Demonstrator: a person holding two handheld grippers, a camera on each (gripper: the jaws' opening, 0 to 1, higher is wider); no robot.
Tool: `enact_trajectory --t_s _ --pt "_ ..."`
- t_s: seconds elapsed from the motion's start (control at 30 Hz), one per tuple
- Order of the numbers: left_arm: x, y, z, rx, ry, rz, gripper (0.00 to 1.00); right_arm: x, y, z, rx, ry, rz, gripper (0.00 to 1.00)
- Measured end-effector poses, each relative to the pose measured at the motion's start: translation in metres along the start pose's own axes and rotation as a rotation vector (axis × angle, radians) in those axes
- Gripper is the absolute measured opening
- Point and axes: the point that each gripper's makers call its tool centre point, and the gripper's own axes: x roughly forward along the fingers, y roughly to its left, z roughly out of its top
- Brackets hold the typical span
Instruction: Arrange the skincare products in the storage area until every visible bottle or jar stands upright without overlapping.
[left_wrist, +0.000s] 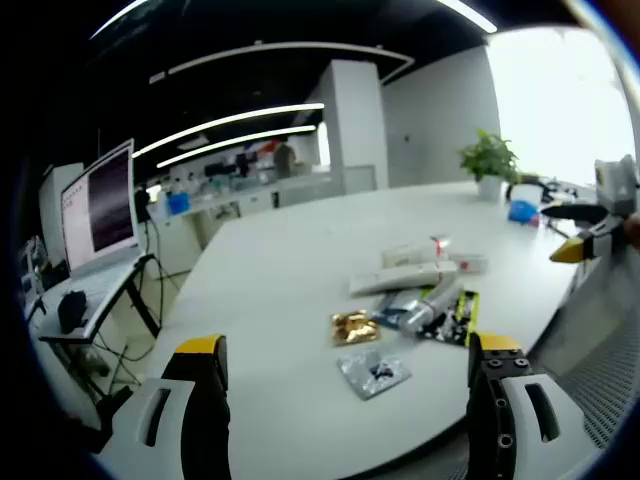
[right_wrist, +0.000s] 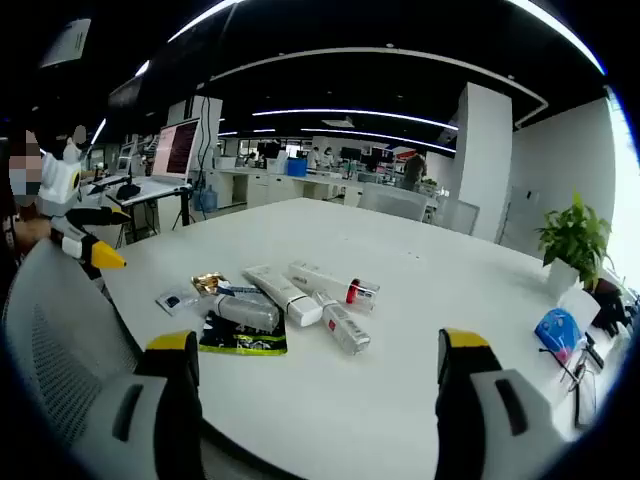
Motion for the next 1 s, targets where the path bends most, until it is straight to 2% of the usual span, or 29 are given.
enact_trajectory --t_s 0.07,0.1,0.27,1.0 --pt "0.0 0.0 0.0 0.001 0.001 0.001 0.97 0.001 0.001 0.003 0.003 -0.019 -0.004 0.99" --pt "0.0 0.0 -0.001 0.001 0.004 0.002 0.97 0.002 0.001 0.011 0.014 -0.068 -0.003 0.99" --pt "0.0 0.001 0.0 0.002 0.003 0.007 0.97 0.005 0.002 0.003 -0.016 -0.021 -0.002 0.99" --pt "0.001 0.003 -0.002 -0.003 0.004 0.01 0.97 0.007 0.001 -0.001 -0.047 -0.001 -0.01 0.99"
